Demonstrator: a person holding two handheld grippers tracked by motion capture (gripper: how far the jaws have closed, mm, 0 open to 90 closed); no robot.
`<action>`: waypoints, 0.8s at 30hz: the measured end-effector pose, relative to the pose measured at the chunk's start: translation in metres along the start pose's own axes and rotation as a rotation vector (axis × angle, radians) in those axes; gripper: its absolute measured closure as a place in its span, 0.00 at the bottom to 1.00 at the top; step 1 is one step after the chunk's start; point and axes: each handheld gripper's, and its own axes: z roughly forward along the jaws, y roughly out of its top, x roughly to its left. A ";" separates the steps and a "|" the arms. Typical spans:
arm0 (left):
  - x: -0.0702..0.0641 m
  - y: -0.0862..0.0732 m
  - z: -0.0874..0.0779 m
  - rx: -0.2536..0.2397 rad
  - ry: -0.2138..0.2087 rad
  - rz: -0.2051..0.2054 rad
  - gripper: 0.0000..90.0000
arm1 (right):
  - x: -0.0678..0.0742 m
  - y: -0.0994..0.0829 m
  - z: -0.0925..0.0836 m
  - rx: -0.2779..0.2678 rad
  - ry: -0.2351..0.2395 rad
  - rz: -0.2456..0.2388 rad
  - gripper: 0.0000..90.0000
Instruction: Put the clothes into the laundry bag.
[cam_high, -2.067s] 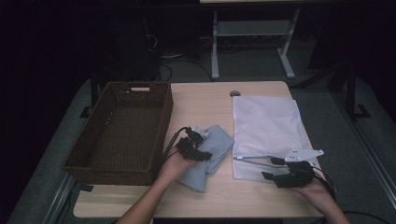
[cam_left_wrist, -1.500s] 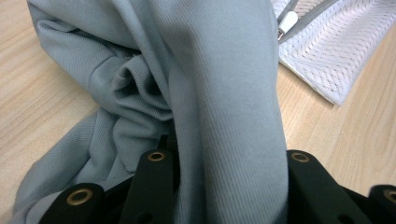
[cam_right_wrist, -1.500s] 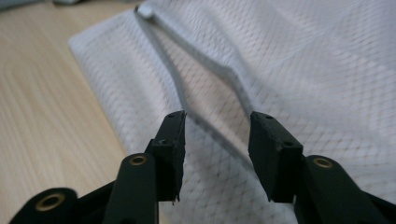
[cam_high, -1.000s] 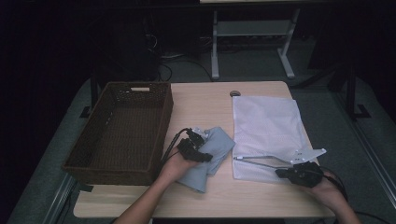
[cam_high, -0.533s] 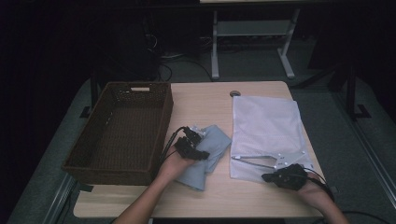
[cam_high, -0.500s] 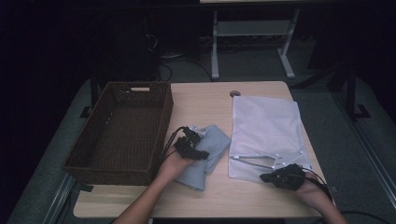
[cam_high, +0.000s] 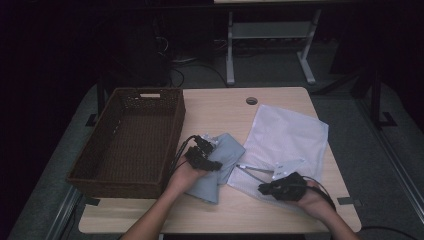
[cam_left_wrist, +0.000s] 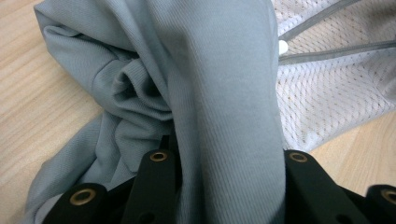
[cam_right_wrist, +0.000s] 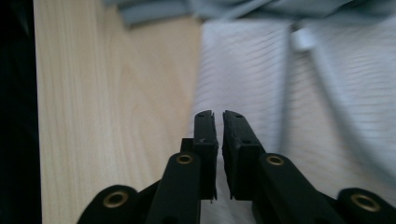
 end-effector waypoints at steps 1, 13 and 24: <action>0.000 0.000 0.000 0.002 -0.001 0.000 0.76 | -0.005 0.000 -0.008 -0.020 -0.021 0.012 0.86; 0.001 -0.001 0.002 0.004 -0.009 -0.003 0.76 | -0.064 -0.012 -0.024 -0.073 -0.064 0.045 0.45; 0.001 -0.002 0.004 0.002 -0.012 -0.007 0.75 | -0.066 -0.027 -0.007 -0.002 -0.101 0.027 0.57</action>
